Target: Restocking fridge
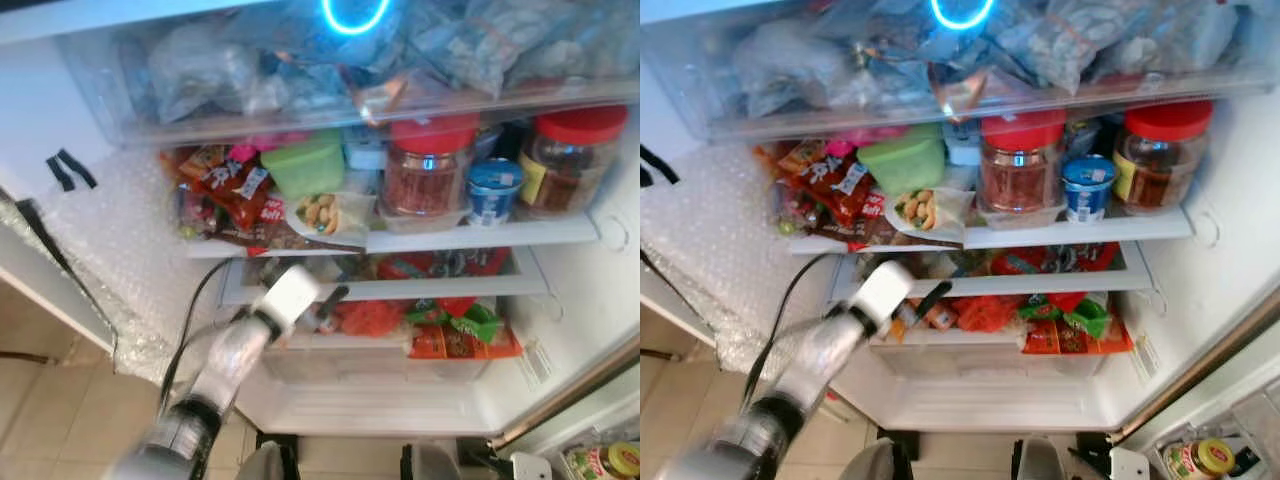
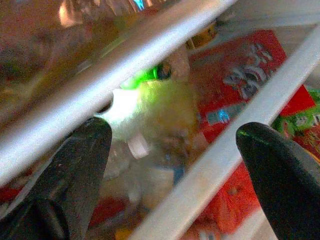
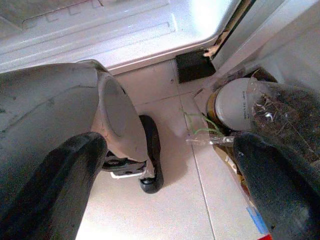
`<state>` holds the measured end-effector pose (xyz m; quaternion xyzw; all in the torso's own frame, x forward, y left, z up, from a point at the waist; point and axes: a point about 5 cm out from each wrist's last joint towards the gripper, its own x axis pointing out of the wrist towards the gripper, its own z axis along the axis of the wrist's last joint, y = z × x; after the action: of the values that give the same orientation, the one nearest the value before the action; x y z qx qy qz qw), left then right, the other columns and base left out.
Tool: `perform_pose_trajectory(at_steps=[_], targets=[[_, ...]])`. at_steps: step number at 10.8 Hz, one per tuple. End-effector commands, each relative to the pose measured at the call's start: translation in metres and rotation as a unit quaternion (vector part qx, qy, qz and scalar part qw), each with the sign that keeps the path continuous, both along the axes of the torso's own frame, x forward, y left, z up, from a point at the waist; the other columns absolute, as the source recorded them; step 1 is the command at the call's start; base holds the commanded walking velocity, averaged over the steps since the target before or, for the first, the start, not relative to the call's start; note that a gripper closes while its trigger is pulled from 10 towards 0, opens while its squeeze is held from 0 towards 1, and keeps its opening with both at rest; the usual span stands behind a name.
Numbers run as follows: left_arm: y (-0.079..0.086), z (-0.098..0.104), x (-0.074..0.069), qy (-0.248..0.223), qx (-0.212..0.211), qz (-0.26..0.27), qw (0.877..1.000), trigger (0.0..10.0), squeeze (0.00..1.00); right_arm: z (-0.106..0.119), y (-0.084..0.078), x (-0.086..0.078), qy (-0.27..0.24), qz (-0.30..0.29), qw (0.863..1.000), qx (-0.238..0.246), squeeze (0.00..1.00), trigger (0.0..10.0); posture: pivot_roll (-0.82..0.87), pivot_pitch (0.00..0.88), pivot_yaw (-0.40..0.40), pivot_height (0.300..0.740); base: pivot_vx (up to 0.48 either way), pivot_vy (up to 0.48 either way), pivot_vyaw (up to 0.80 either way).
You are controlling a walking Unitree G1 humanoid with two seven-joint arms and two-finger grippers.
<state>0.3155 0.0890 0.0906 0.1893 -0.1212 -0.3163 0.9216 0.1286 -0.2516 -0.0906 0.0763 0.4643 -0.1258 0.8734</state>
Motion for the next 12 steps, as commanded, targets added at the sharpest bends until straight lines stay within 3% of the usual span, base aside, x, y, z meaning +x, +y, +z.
perform_pose_trajectory(at_steps=[1,3,5,6,8,9,10,11,12], targets=[[0.013,0.001,-0.003,-0.002,-0.009,0.012,1.0,10.0,0.0,-0.005,0.009,-0.007,0.014,0.0,1.0,0.013,0.0,10.0,-0.16,0.071,0.148,0.648,0.0,0.0,0.0],[0.04,-0.018,-0.019,0.045,-0.013,0.056,0.997,10.0,0.0,-0.005,0.009,-0.005,0.015,0.006,1.0,0.013,0.0,10.0,-0.15,0.07,0.147,0.648,0.0,0.0,0.0],[0.053,-0.034,-0.027,0.112,-0.044,0.092,0.988,10.0,0.0,-0.004,0.008,-0.006,0.015,0.008,1.0,0.012,0.0,10.0,-0.14,0.068,0.146,0.648,0.0,0.0,0.0],[0.067,-0.061,-0.032,0.206,-0.08,0.149,0.964,10.0,0.0,-0.004,0.008,-0.006,0.016,0.012,1.0,0.012,0.0,10.0,-0.14,0.07,0.139,0.648,0.0,0.0,0.0],[0.08,-0.088,-0.039,0.296,-0.117,0.228,0.92,10.0,0.0,-0.004,0.007,-0.006,0.018,0.016,1.0,0.011,0.0,10.0,-0.14,0.068,0.128,0.648,0.0,0.0,0.0],[0.087,-0.109,-0.05,0.35,-0.062,0.26,0.898,10.0,0.0,-0.004,0.006,-0.006,0.021,0.021,1.0,0.009,0.0,10.0,-0.15,0.068,0.118,0.648,0.0,0.0,0.0],[0.09,-0.116,-0.055,0.376,-0.072,0.281,0.88,10.0,0.0,-0.004,0.005,-0.007,0.021,0.022,1.0,0.008,0.0,10.0,-0.15,0.064,0.11,0.648,0.0,0.0,0.0],[0.097,-0.135,-0.073,0.425,-0.04,0.323,0.845,10.0,0.0,-0.004,0.003,-0.008,0.025,0.029,0.999,0.004,0.0,10.0,-0.14,0.058,0.099,0.648,0.0,0.0,0.0],[0.102,-0.146,-0.087,0.446,-0.024,0.352,0.822,10.0,0.0,-0.004,0.002,-0.008,0.029,0.036,0.999,0.0,0.0,10.0,-0.15,0.051,0.094,0.648,0.0,0.0,0.0]])
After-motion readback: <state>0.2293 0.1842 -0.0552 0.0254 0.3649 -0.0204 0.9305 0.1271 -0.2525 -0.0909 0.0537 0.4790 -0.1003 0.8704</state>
